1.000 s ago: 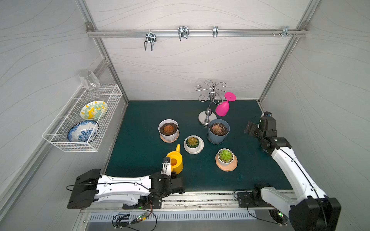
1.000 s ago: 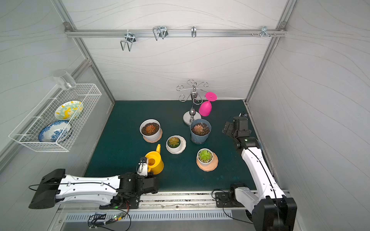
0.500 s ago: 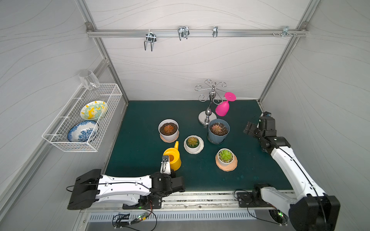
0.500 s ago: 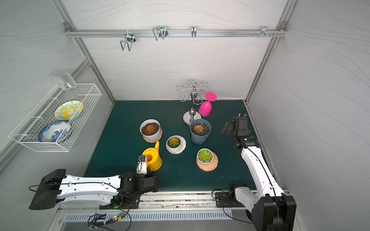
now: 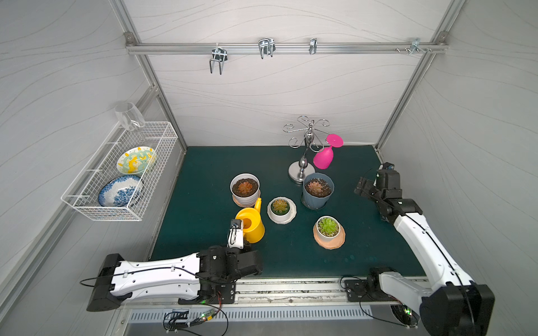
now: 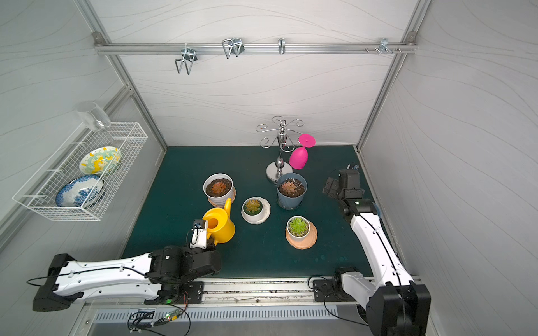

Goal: Water the succulent around the soil edge
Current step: Pick up the watering can from the center of the board, then water the soil of the potted plant with water.

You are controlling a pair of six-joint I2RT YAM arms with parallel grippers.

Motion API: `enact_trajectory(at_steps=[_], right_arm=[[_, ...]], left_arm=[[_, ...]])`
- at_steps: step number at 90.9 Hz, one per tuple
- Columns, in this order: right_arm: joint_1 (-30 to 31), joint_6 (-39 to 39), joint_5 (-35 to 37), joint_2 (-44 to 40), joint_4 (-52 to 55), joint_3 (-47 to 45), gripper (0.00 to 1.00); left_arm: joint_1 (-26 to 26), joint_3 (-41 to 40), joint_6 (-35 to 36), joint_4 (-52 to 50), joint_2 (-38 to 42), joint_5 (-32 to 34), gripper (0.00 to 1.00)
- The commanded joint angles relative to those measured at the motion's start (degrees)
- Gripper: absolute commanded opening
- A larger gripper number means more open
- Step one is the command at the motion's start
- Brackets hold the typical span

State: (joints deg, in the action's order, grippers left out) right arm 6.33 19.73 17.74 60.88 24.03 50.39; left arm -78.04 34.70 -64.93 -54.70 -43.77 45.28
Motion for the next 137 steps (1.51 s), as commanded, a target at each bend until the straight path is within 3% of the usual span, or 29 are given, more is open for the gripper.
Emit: enact_trajectory(at_steps=[1,13,25,38,48,58,76,85,99,120,137], right_arm=[[-0.27,0.49,0.51,0.18,-0.45,1.38,0.99],[-0.25,0.66,0.54,0.46,-0.06,1.63,0.99],[-0.33,0.77,0.46,0.64,0.04,1.81,0.99],[-0.30,0.92,0.29,0.75,0.15,1.82,0.99],[-0.31,1.02,0.11,0.98,0.07,1.94,0.99],[-0.29,0.97,-0.05,1.26,0.53,2.18,0.99],[-0.34,1.05,-0.07,1.10,0.57,2.09,0.99],[-0.33,0.98,-0.16,1.12,0.51,2.12,0.99],[-0.56,1.10,-0.42,1.67,0.58,2.32,0.99],[-1.20,1.58,-0.89,1.44,1.12,2.50,0.99],[-1.73,2.05,-1.82,1.42,1.42,2.60,0.99]], left_arm=[[0.20,4.48,4.03,-4.96,5.22,0.86,0.00],[0.21,8.09,10.07,-6.28,11.04,0.24,0.00],[0.20,11.78,21.09,-6.78,14.46,1.89,0.00],[0.87,19.92,24.10,-14.79,12.12,7.00,0.00],[3.34,25.12,29.47,-15.32,8.84,6.94,0.00],[10.05,27.43,37.73,-9.99,6.74,1.05,0.00],[32.76,28.58,49.40,0.52,-0.82,-24.17,0.00],[38.54,30.45,53.04,3.29,-3.78,-30.10,0.00],[47.42,37.22,57.80,-2.81,-11.20,-38.52,0.00],[56.48,44.61,63.04,-13.04,-14.66,-38.51,0.00],[60.18,47.82,65.13,-20.06,-17.97,-32.42,0.00]])
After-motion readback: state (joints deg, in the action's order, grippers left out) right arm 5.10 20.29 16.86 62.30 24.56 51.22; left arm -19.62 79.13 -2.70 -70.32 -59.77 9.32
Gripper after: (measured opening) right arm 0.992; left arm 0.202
